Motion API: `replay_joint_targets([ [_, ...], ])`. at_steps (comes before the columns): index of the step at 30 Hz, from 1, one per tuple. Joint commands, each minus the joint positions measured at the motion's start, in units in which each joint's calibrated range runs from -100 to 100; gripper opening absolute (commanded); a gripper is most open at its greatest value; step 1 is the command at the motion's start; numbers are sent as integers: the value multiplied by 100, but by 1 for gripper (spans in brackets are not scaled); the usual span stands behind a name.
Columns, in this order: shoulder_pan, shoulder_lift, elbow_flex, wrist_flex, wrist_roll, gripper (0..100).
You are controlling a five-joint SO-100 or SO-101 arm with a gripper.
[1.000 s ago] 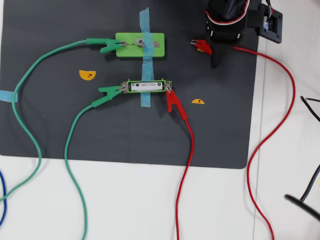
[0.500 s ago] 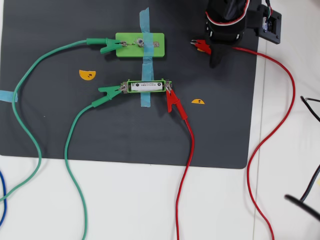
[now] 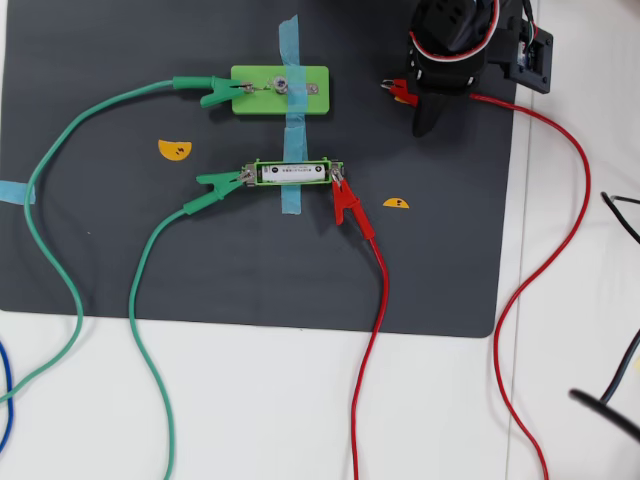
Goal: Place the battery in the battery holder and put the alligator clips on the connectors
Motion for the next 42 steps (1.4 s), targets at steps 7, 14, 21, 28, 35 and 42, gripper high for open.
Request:
replay_joint_targets([
  [7, 83, 299, -357, -52, -34, 17],
  [14, 93, 477, -436, -52, -34, 17],
  [21, 93, 528, -524, -52, -34, 17],
  [28, 93, 486, -515, -43, -29, 17],
  [35, 93, 486, -507, -43, -18, 17],
  [42, 93, 486, -498, -43, 2, 12],
])
